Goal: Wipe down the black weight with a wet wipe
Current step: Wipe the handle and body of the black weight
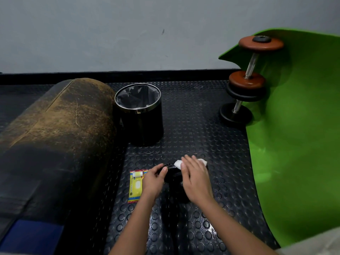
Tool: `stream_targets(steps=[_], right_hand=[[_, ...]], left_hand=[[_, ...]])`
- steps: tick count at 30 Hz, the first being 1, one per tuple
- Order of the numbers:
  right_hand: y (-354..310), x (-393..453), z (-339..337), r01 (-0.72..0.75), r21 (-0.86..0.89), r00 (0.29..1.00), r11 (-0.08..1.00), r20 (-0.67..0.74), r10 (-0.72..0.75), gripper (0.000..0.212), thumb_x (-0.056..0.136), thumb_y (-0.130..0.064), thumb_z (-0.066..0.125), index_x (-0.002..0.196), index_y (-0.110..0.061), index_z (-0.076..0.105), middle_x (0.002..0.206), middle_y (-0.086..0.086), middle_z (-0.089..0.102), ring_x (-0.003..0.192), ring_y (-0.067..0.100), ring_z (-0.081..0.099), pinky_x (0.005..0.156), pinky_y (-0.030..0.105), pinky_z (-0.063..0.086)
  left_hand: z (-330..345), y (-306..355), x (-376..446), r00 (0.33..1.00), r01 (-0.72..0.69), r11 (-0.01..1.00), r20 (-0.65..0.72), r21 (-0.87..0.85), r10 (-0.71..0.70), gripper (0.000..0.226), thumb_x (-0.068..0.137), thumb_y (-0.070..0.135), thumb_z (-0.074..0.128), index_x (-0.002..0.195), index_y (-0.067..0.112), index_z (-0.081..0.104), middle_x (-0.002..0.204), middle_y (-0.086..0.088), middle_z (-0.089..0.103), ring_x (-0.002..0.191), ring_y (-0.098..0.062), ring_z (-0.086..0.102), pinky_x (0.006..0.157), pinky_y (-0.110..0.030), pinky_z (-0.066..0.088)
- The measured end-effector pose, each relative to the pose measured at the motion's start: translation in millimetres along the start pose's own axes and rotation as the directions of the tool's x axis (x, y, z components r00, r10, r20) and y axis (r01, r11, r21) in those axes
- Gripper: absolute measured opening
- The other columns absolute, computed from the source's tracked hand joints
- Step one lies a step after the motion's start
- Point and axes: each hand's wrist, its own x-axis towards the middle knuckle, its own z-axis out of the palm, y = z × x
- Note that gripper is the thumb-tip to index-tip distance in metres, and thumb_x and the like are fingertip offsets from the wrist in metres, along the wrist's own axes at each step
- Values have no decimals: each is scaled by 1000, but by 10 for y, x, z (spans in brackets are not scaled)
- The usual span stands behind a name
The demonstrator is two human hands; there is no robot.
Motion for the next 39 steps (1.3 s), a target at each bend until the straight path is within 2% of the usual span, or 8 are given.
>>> stream_targets(steps=[7, 12, 17, 21, 25, 28, 33, 39], right_hand=[[225, -20, -72, 4, 65, 984, 998, -177, 8, 37, 105, -39, 37, 125, -29, 65, 130, -18, 60, 124, 3, 46, 108, 32, 38], [231, 103, -65, -179, -16, 984, 984, -21, 179, 50, 106, -45, 22, 144, -28, 49, 154, -11, 40, 146, 10, 25, 122, 38, 19], [63, 49, -48, 12, -25, 1000, 1000, 10, -12, 50, 105, -47, 22, 140, -30, 54, 146, -16, 48, 143, 6, 29, 122, 31, 12], [198, -25, -111, 57, 83, 996, 995, -72, -51, 48, 104, -47, 26, 131, -32, 63, 137, -19, 56, 135, 1, 40, 117, 30, 25], [269, 9, -133, -75, 146, 990, 986, -106, 91, 44, 105, -41, 30, 133, -26, 61, 139, -13, 57, 135, 5, 41, 116, 35, 32], [180, 115, -93, -208, 93, 978, 974, -4, 209, 52, 106, -44, 22, 144, -22, 51, 152, -7, 44, 145, 10, 27, 121, 37, 20], [-10, 36, -58, -6, -28, 999, 1000, 43, 7, 62, 102, -52, 12, 148, -24, 44, 155, -10, 38, 148, 5, 18, 123, 31, 4], [227, -69, -149, 94, 40, 994, 995, -54, -92, 46, 103, -40, 28, 137, -29, 57, 144, -17, 51, 138, -1, 35, 118, 31, 25]], left_hand=[[-1, 4, -7, 1000, -3, 1000, 6, 2, 3, 39, 91, 33, 61, 127, 18, 60, 124, 2, 64, 108, -8, 58, 95, -20, 43], [-7, 31, -34, 1000, -3, 1000, 13, -6, 3, 40, 92, 32, 60, 129, 17, 58, 125, 2, 62, 104, -4, 55, 90, -17, 41], [-2, 38, -22, 1000, -5, 1000, 5, 11, 5, 39, 92, 32, 60, 128, 18, 60, 125, 1, 63, 105, -6, 56, 91, -18, 41], [-5, 42, -39, 1000, 0, 1000, -1, 1, 0, 39, 92, 32, 60, 128, 18, 60, 125, 1, 63, 105, -6, 57, 91, -18, 41], [-9, 47, -50, 1000, 1, 1000, 6, 8, -1, 40, 93, 33, 58, 130, 18, 57, 126, 2, 62, 102, -5, 54, 90, -19, 41], [-6, 54, -50, 1000, -6, 1000, 5, 16, 6, 40, 93, 33, 58, 130, 18, 58, 127, 2, 62, 103, -4, 54, 91, -18, 41], [-11, 58, -40, 1000, -18, 999, 0, 48, 18, 39, 92, 31, 59, 128, 17, 59, 126, 0, 63, 103, -4, 54, 88, -15, 38], [-1, 69, -45, 1000, -18, 999, 2, 29, 18, 39, 92, 30, 59, 129, 16, 59, 126, 0, 62, 103, -4, 55, 88, -15, 38]])
